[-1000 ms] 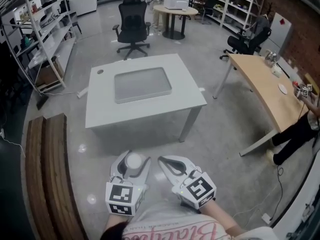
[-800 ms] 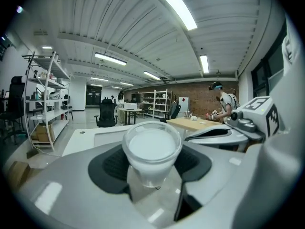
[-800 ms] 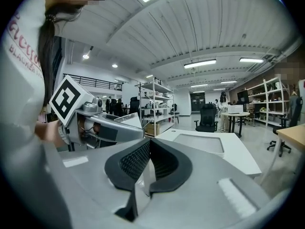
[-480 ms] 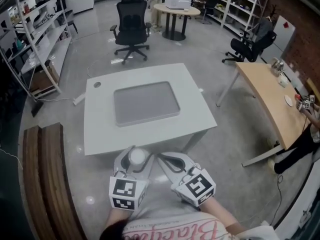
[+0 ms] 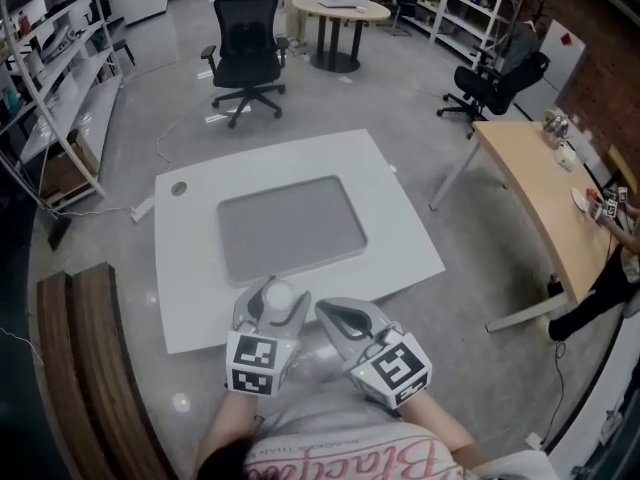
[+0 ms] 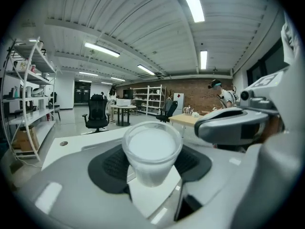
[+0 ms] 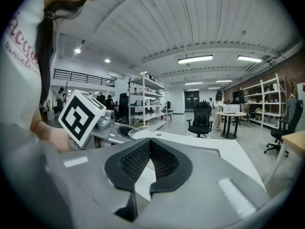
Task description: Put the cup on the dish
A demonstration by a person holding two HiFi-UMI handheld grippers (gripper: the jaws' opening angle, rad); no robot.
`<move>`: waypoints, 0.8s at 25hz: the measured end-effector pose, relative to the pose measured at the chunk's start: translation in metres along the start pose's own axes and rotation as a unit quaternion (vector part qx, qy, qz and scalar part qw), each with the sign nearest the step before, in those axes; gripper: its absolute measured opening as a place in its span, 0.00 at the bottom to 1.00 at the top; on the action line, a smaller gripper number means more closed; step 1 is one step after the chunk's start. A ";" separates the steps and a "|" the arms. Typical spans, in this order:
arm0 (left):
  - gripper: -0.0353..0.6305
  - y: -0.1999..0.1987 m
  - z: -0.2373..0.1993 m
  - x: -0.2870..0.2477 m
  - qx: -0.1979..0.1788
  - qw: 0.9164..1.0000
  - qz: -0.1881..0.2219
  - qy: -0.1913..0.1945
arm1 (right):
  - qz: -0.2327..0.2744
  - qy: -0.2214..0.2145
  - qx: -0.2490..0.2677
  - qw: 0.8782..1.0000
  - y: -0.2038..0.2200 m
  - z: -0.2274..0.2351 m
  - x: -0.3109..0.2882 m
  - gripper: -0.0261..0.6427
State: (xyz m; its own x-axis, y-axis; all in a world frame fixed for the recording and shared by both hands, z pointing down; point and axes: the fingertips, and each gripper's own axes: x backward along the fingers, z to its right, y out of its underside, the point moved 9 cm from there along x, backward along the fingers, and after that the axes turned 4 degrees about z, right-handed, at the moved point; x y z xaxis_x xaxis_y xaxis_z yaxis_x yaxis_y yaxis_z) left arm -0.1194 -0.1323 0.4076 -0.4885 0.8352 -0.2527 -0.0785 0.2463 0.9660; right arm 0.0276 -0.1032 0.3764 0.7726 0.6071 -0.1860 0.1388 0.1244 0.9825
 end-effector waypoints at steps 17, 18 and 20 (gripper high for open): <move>0.44 0.031 -0.064 -0.118 -0.059 0.997 -0.022 -0.050 | -0.031 -0.004 -0.022 0.999 0.006 0.053 -0.039 0.04; 0.44 0.034 -0.068 -0.126 -0.052 0.997 -0.027 -0.049 | -0.035 -0.004 -0.025 0.999 0.008 0.056 -0.041 0.04; 0.44 0.039 -0.075 -0.139 -0.038 0.997 -0.040 -0.052 | -0.041 -0.002 -0.034 0.999 0.012 0.062 -0.041 0.04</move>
State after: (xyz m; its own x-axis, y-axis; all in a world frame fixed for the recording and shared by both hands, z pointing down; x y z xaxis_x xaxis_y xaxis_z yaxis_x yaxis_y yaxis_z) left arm -0.1203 -0.2756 0.4849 -0.3854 0.8618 -0.3298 -0.1808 0.2800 0.9428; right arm 0.0359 -0.1759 0.3963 0.7625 0.5903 -0.2649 0.1594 0.2254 0.9611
